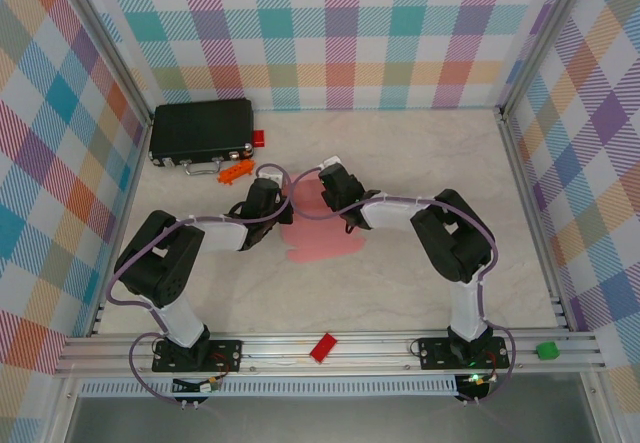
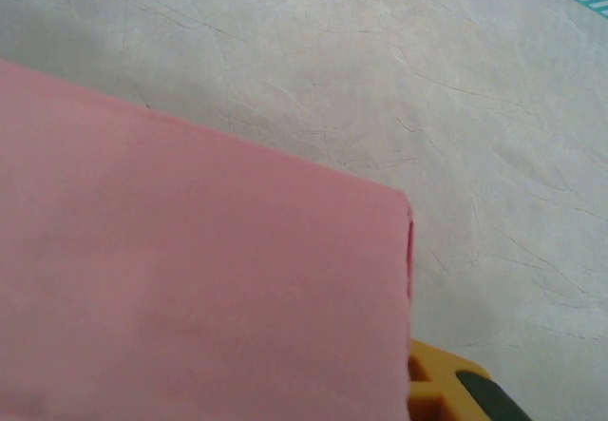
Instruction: Fold the paper box
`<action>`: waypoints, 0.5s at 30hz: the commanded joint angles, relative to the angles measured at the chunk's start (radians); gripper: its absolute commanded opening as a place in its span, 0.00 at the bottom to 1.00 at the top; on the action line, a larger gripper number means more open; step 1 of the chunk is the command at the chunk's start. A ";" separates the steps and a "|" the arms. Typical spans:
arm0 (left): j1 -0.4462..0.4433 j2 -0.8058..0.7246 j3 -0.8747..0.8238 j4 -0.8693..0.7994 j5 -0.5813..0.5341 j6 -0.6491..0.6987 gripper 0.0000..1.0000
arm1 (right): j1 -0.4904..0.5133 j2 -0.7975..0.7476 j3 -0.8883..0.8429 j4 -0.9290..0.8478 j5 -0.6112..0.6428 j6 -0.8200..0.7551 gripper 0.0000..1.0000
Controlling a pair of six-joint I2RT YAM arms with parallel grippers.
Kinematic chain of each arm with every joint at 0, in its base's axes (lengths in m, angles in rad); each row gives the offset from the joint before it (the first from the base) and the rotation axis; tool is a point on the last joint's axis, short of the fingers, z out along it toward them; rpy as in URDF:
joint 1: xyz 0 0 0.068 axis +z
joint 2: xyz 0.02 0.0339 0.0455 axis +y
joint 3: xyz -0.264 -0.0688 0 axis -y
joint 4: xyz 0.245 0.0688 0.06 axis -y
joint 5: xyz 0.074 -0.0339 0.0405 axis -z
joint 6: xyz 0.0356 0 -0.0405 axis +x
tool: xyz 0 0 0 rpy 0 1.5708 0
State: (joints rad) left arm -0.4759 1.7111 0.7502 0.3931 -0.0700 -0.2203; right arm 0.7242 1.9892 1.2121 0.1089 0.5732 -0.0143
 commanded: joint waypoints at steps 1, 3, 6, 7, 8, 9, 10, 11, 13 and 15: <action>-0.017 0.015 0.010 -0.040 0.042 0.002 0.04 | 0.000 0.043 0.028 -0.064 0.026 -0.005 0.17; -0.017 0.014 0.011 -0.042 0.043 0.001 0.04 | 0.001 0.049 0.040 -0.076 0.035 0.006 0.17; -0.018 0.011 0.010 -0.042 0.046 0.001 0.04 | 0.001 0.057 0.055 -0.092 0.064 0.026 0.16; -0.018 0.013 0.012 -0.043 0.047 0.002 0.04 | 0.003 0.061 0.061 -0.101 0.079 0.032 0.16; -0.018 0.012 0.011 -0.044 0.048 0.002 0.04 | 0.002 0.063 0.064 -0.106 0.087 0.037 0.16; -0.018 0.013 0.014 -0.044 0.050 0.001 0.04 | 0.003 0.065 0.066 -0.109 0.095 0.044 0.16; -0.017 0.014 0.013 -0.044 0.051 0.002 0.04 | 0.003 0.068 0.068 -0.115 0.104 0.053 0.16; -0.018 0.016 0.016 -0.045 0.053 0.000 0.04 | 0.004 0.070 0.072 -0.123 0.115 0.063 0.16; -0.019 0.017 0.020 -0.047 0.054 -0.001 0.04 | 0.003 0.077 0.082 -0.147 0.129 0.084 0.16; -0.021 0.021 0.022 -0.046 0.054 -0.002 0.04 | 0.003 0.080 0.086 -0.151 0.129 0.092 0.16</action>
State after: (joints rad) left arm -0.4767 1.7123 0.7528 0.3923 -0.0628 -0.2203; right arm 0.7307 2.0342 1.2877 0.0391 0.6445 0.0544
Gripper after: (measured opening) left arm 0.063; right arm 0.163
